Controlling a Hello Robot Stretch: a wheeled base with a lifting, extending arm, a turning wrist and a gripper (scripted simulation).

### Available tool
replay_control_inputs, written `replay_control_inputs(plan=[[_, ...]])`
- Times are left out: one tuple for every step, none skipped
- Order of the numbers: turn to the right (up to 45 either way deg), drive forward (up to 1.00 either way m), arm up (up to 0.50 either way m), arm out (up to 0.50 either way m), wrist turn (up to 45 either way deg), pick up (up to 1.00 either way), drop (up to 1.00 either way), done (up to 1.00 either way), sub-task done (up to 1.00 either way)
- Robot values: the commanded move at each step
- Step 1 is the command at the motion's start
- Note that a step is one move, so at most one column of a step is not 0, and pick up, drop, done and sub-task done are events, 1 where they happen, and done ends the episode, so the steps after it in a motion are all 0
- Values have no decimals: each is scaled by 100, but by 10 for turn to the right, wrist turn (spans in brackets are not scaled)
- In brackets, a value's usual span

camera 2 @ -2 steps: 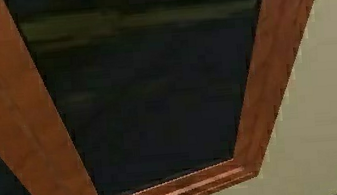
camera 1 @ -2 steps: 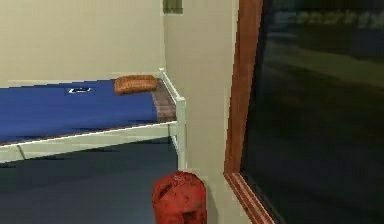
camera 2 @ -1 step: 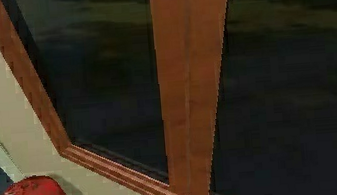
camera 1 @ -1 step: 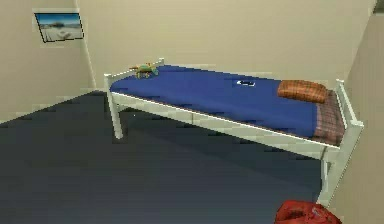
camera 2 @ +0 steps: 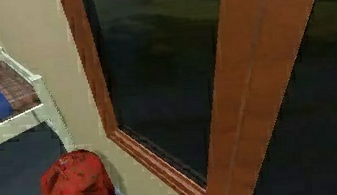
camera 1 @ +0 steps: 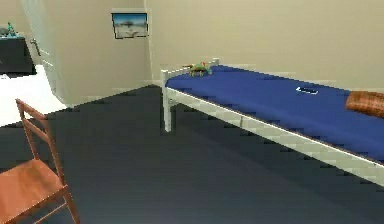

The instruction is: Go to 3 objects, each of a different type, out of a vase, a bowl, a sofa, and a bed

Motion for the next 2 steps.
replay_control_inputs(plan=[[0, 45, 0, 0, 0, 0, 0, 0, 0], [-90, 0, 0, 0, 0, 0, 0, 0, 0]])
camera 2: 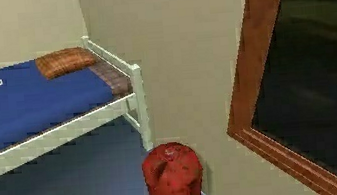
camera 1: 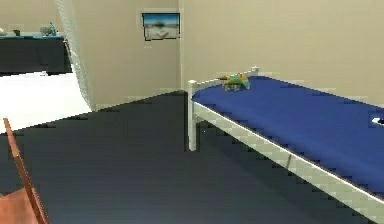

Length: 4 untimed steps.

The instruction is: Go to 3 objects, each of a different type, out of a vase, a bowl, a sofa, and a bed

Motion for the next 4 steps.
replay_control_inputs(plan=[[0, 75, 0, 0, 0, 0, 0, 0, 0], [-330, 0, 0, 0, 0, 0, 0, 0, 0], [-30, 0, 0, 0, 0, 0, 0, 0, 0], [0, 90, 0, 0, 0, 0, 0, 0, 0]])
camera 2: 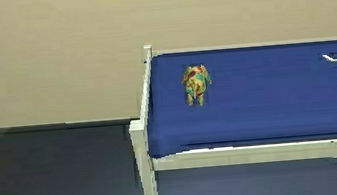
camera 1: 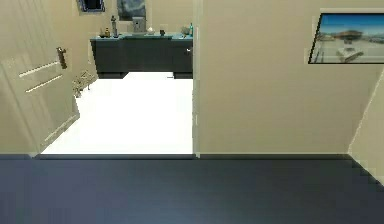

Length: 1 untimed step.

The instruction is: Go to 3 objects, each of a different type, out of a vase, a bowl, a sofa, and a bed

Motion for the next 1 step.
replay_control_inputs(plan=[[-180, 0, 0, 0, 0, 0, 0, 0, 0]])
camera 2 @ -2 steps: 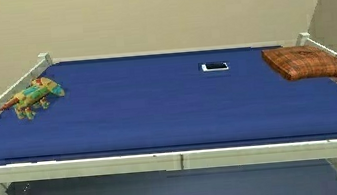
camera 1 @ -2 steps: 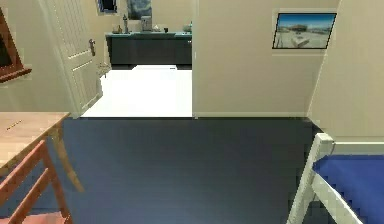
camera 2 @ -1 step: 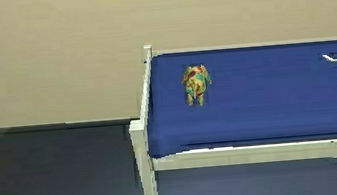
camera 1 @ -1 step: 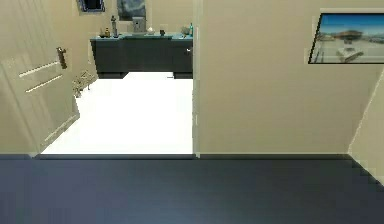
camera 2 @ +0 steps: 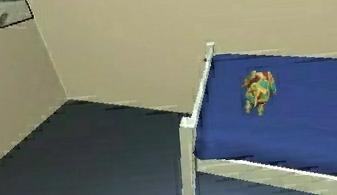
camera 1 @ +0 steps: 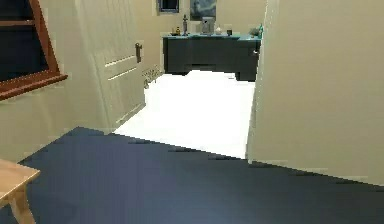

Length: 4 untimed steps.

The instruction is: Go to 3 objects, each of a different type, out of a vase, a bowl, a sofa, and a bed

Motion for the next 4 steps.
replay_control_inputs(plan=[[0, 100, 0, 0, 0, 0, 0, 0, 0], [-30, 0, 0, 0, 0, 0, 0, 0, 0], [0, 65, 0, 0, 0, 0, 0, 0, 0], [60, 0, 0, 0, 0, 0, 0, 0, 0]])
